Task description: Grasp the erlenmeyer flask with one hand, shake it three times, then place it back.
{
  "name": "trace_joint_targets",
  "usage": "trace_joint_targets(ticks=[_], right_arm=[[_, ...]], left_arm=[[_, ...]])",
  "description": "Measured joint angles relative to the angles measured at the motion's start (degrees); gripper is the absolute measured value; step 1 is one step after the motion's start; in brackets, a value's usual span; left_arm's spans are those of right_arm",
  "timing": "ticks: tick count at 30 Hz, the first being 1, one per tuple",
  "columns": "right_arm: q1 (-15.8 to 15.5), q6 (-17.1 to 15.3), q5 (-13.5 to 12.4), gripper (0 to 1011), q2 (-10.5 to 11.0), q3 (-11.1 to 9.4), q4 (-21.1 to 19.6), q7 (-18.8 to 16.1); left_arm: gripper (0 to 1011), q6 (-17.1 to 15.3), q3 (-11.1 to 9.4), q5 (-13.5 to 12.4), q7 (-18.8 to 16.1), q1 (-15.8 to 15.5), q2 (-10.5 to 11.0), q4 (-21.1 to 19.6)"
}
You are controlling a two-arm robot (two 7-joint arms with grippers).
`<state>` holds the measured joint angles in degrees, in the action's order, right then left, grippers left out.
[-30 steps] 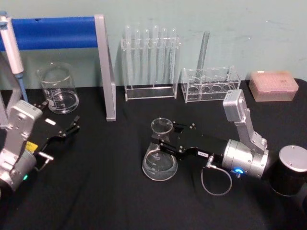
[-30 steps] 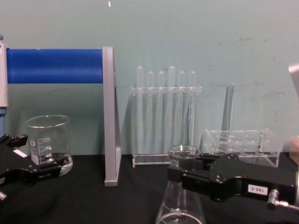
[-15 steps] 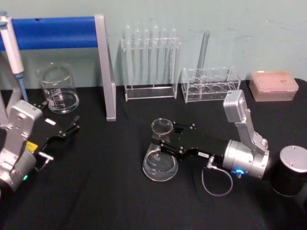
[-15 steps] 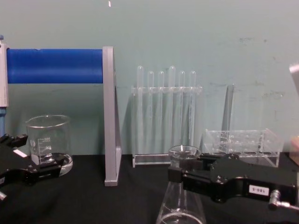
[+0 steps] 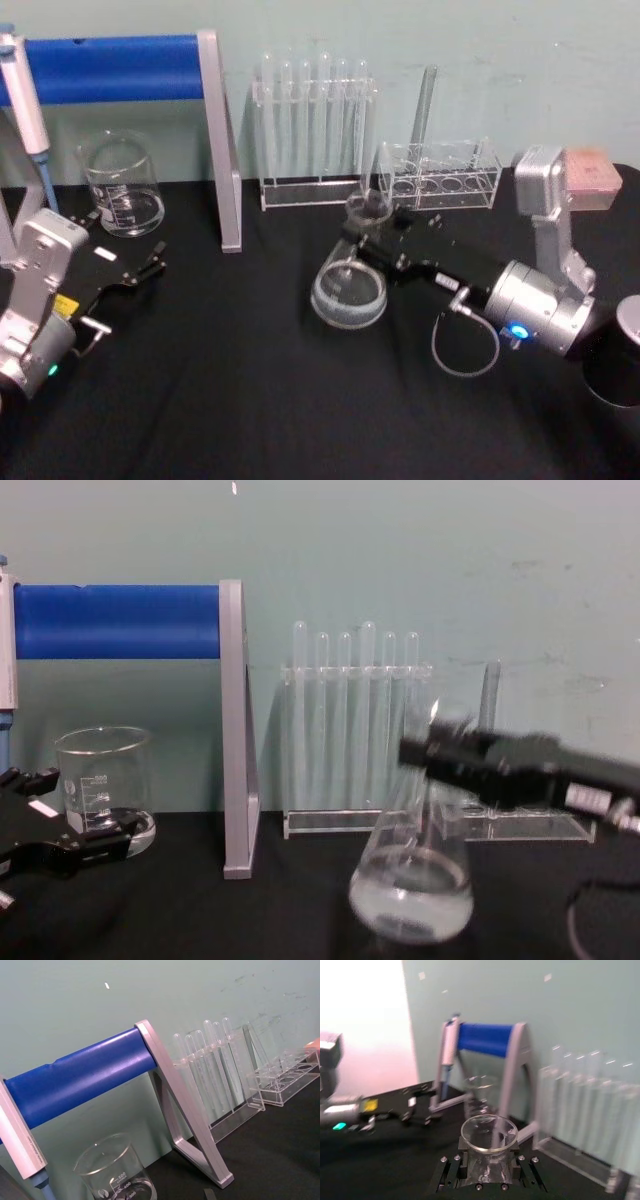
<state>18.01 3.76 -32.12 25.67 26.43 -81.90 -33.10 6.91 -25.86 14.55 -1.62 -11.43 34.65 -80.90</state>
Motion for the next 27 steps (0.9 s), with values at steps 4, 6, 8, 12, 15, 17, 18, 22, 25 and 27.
trace_joint_targets(ticks=[4, 6, 8, 12, 15, 17, 18, 22, 25, 27], right_arm=[[-1.77, -2.16, 0.69, 453, 0.49, -2.24, -4.70, 5.86], [-2.96, -3.41, 1.77, 453, 0.63, -3.66, -7.49, 9.56], [-3.98, -4.34, 2.77, 453, 0.70, -4.90, -9.77, 12.63], [-5.76, -5.69, 4.86, 453, 0.76, -6.88, -13.26, 17.49], [-6.71, -6.48, 5.92, 456, 0.67, -7.81, -14.62, 19.68], [-7.40, -7.26, 6.51, 456, 0.50, -8.59, -15.41, 20.99], [-7.61, -7.53, 6.66, 456, 0.44, -8.80, -15.56, 21.35], [-8.55, -8.36, 7.33, 453, -0.11, -9.73, -16.03, 22.18], [-8.66, -8.53, 7.73, 456, -0.53, -10.03, -16.06, 22.15], [-8.66, -8.59, 7.92, 453, -0.77, -10.11, -16.03, 21.97]], left_arm=[[1001, 0.00, 0.00, 0.00, 0.00, 0.00, 0.00, 0.00], [1001, 0.00, 0.00, 0.00, 0.00, 0.00, 0.00, 0.00], [1001, 0.00, 0.00, 0.00, 0.00, 0.00, 0.00, 0.00], [1001, 0.00, 0.00, 0.00, 0.00, 0.00, 0.00, 0.00], [1001, 0.00, 0.00, 0.00, 0.00, 0.00, 0.00, 0.00], [1001, 0.00, 0.00, 0.00, 0.00, 0.00, 0.00, 0.00], [1001, 0.00, 0.00, 0.00, 0.00, 0.00, 0.00, 0.00], [1001, 0.00, 0.00, 0.00, 0.00, 0.00, 0.00, 0.00], [1001, 0.00, 0.00, 0.00, 0.00, 0.00, 0.00, 0.00], [1001, 0.00, 0.00, 0.00, 0.00, 0.00, 0.00, 0.00]])
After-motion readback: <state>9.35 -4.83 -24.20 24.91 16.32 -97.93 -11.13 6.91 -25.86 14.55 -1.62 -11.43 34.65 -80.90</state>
